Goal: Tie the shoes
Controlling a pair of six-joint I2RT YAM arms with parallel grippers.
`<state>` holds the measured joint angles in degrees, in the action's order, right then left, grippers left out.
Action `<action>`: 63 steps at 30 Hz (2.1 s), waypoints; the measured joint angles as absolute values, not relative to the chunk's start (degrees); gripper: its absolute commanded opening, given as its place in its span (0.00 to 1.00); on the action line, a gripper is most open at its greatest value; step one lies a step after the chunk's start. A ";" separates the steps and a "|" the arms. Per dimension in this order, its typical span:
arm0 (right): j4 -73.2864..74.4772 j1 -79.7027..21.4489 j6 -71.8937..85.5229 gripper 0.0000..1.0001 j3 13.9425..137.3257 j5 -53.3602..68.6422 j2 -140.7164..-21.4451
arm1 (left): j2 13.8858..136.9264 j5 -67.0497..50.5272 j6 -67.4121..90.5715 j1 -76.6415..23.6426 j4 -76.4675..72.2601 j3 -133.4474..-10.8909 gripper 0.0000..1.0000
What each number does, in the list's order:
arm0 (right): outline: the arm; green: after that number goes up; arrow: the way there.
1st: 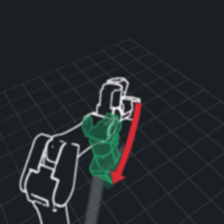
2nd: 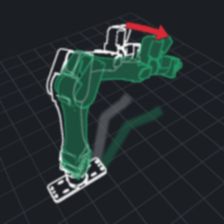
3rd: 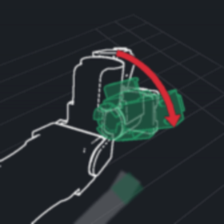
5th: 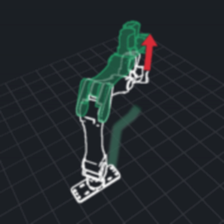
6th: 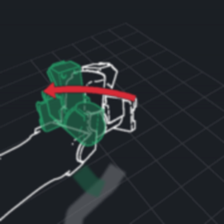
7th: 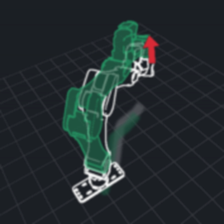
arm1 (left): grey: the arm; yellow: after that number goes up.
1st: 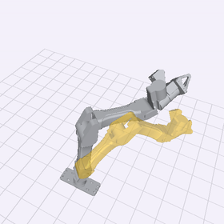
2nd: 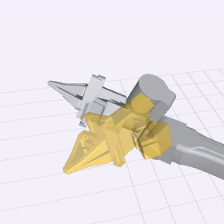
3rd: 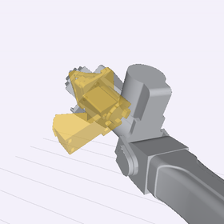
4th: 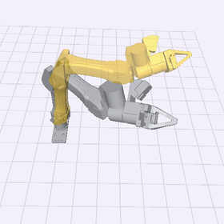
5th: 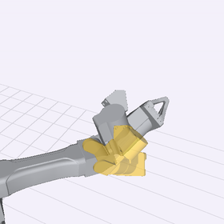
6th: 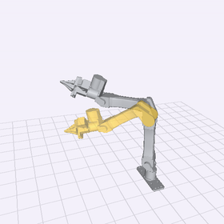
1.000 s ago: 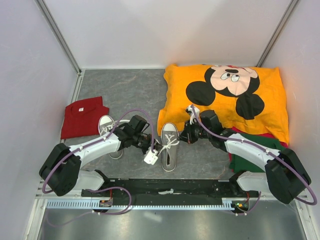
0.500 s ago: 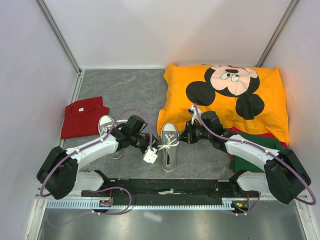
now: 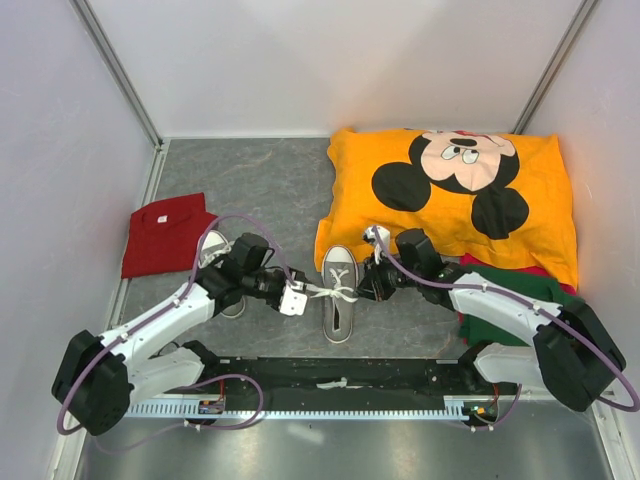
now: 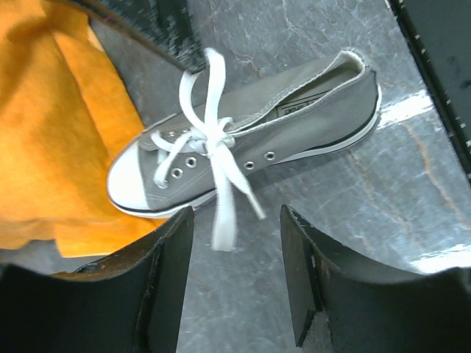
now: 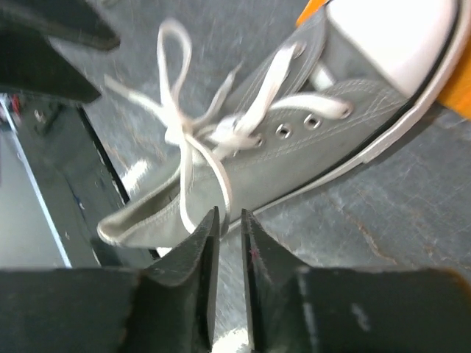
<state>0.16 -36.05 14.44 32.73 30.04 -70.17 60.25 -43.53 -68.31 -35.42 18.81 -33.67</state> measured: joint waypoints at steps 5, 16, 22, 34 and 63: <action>7.35 -37.52 5.96 0.50 34.65 30.13 -70.50 | 62.78 -43.75 -63.37 -35.75 18.98 -33.67 0.56; 12.27 -37.52 -10.02 0.59 44.93 31.38 -76.05 | 67.83 -43.59 -59.20 -36.25 16.14 -33.87 0.47; 15.00 -37.52 -19.03 0.54 47.94 33.74 -80.49 | 69.12 -43.64 -58.78 -36.25 14.57 -34.37 0.37; 16.78 -38.74 -29.06 0.52 51.29 37.39 -85.36 | 69.82 -44.07 -58.65 -36.25 13.04 -34.79 0.34; 14.17 -39.90 -14.87 0.00 49.23 32.42 -83.50 | 62.85 -45.15 -63.64 -36.49 18.44 -31.31 0.01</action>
<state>14.17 -39.90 -14.87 49.23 32.42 -83.50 62.85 -45.15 -63.64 -36.49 18.44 -31.31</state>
